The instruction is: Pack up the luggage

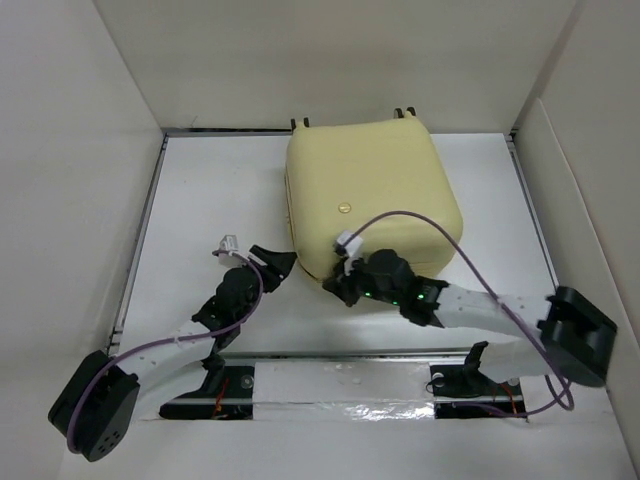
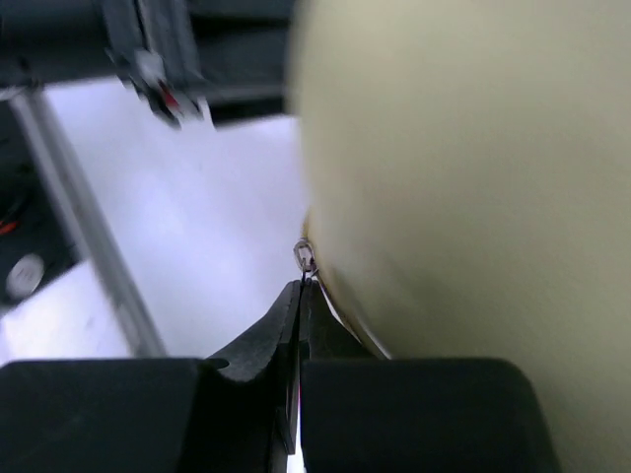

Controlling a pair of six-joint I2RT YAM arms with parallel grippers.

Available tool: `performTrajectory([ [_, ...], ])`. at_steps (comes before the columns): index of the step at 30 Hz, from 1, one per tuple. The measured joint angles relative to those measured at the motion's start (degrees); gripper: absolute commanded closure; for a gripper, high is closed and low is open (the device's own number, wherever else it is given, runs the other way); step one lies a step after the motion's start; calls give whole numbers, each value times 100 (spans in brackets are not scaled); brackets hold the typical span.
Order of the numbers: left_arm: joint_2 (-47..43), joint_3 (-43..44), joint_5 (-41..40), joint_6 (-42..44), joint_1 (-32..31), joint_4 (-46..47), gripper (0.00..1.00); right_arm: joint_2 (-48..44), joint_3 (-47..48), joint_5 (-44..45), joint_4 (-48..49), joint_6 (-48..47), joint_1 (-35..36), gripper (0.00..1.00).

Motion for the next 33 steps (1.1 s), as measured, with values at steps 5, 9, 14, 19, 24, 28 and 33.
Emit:
performTrajectory([
  [5, -181, 68, 210, 0, -776, -192, 47, -2352, -1467, -1357, -514, 308, -1316, 100],
  [9, 535, 476, -17, -22, -1862, -105, 65, -3891, -1633, -2271, -1471, 289, -2688, 100],
  [14, 1576, 826, -133, -96, -2214, 448, 68, -4186, -1335, -2933, -1137, 269, -3866, 100],
  [19, 2463, 1255, -101, -72, -2253, 918, 68, -3637, -1292, -3156, -695, 356, -3560, 100],
  [24, 2531, 1401, -111, -2, -2240, 1034, 68, -4308, -1659, -2149, -1397, 474, -2935, 100],
  [28, 2258, 1344, -114, 0, -2037, 1075, 68, -5606, -2299, -1342, -1565, 1047, -2581, 84],
  [33, 1847, 1224, -35, 136, -1668, 929, 44, -6146, -2664, -219, -2173, 1635, -2398, 48],
])
